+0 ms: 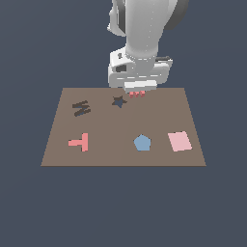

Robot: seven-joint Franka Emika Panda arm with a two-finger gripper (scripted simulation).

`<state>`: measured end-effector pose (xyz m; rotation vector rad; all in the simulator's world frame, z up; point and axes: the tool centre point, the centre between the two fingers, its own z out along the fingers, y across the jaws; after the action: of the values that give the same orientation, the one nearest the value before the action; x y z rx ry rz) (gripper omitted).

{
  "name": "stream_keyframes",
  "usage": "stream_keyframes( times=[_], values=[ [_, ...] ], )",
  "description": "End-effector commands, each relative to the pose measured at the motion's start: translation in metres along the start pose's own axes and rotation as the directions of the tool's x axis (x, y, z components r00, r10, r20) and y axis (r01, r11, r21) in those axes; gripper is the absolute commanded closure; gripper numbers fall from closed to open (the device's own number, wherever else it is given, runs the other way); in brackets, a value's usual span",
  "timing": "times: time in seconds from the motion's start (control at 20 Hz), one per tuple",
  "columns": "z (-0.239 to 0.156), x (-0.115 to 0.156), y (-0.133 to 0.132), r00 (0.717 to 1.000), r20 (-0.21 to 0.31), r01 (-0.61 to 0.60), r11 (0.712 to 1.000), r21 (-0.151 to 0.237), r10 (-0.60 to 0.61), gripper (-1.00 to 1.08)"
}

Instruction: Insert a designated object into the corresponding slot on a board.

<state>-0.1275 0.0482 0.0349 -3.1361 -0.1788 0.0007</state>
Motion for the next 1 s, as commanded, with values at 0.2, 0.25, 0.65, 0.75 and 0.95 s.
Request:
stream_keyframes(
  times=[0.2,0.25,0.65,0.75,0.95],
  values=[
    [-0.001,-0.018,0.024,0.976,-0.001,0.218,0.976,0.0,-0.218,1.08],
    [-0.001,-0.02,0.028,0.968,-0.001,0.25,0.968,0.0,-0.25,1.08],
    [-0.002,-0.032,0.061,0.872,0.0,0.489,0.872,-0.001,-0.489,1.08],
    [-0.002,-0.033,0.069,0.84,0.0,0.543,0.84,-0.001,-0.543,1.08],
    [-0.002,-0.035,0.087,0.765,0.0,0.644,0.765,-0.001,-0.644,1.08]
  ],
)
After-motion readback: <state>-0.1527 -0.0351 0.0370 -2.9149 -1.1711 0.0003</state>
